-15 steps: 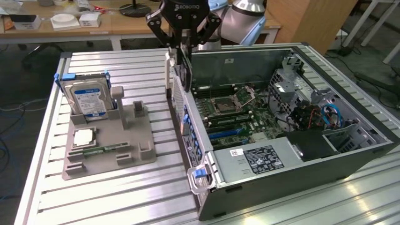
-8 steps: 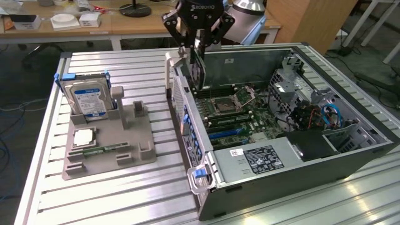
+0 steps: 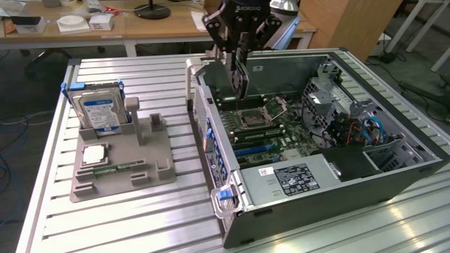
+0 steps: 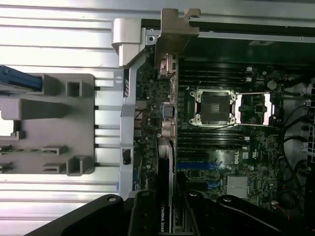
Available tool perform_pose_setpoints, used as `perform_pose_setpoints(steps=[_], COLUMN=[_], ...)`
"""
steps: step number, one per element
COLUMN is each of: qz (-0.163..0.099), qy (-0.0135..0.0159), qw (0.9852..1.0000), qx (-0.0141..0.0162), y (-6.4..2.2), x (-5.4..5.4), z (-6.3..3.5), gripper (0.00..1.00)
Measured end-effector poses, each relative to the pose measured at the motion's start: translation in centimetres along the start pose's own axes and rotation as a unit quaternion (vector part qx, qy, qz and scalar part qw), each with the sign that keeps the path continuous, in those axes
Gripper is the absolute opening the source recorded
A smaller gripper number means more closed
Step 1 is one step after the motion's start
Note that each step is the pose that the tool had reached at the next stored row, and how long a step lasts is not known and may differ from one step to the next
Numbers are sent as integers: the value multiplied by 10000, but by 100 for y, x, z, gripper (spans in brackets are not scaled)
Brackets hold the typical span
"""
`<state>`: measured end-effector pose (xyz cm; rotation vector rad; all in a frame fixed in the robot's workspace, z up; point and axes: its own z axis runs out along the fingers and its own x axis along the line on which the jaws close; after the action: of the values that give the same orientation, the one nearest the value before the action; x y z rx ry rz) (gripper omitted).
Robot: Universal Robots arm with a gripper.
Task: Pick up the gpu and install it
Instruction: 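Pick up the gpu and move the gpu toward the slot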
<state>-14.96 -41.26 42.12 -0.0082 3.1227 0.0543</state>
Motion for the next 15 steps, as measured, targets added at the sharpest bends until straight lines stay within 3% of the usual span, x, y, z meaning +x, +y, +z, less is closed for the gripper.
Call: perform_pose_setpoints(steps=[15], qz=[-1], qy=[0], qw=[10000], qx=[0], y=[-3], x=[-382], z=[7], gripper=[25])
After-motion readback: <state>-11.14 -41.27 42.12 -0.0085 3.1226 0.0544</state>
